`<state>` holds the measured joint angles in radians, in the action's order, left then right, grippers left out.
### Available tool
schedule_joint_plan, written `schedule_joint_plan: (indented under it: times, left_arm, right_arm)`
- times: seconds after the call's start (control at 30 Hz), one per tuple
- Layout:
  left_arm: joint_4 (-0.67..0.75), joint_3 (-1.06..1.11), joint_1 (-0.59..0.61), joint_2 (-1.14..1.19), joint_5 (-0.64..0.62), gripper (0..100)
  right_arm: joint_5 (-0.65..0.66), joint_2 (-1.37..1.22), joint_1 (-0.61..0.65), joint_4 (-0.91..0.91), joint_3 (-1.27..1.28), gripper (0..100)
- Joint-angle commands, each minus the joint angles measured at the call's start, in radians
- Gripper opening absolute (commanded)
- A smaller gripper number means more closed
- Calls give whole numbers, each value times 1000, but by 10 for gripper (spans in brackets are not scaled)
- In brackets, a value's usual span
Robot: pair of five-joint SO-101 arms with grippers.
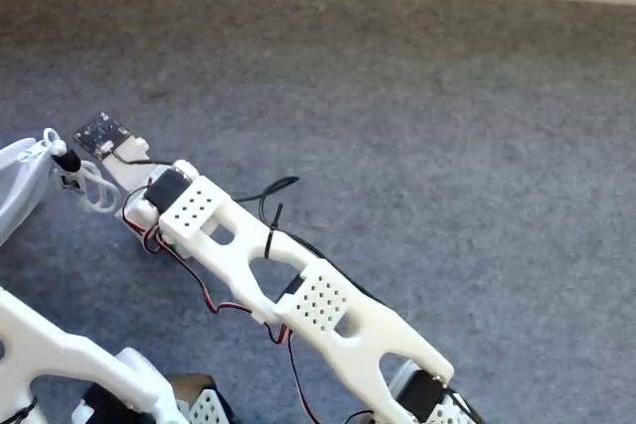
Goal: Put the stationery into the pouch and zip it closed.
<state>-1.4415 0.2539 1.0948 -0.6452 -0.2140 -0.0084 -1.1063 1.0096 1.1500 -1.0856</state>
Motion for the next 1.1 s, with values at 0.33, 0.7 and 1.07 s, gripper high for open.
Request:
schedule_joint_plan:
  times: [0.33, 0.7, 1.07]
  left_arm:
    - [15, -21, -13, -50, -15, 11]
    - [31, 5, -54, -56, -14, 11]
    - [23, 5, -236, -56, -14, 11]
  right_arm:
    - [9, -13, -38, 39, -54, 4]
    - [5, -22, -94, 262, -458, 4]
    - [3, 35, -120, 363, -713, 4]
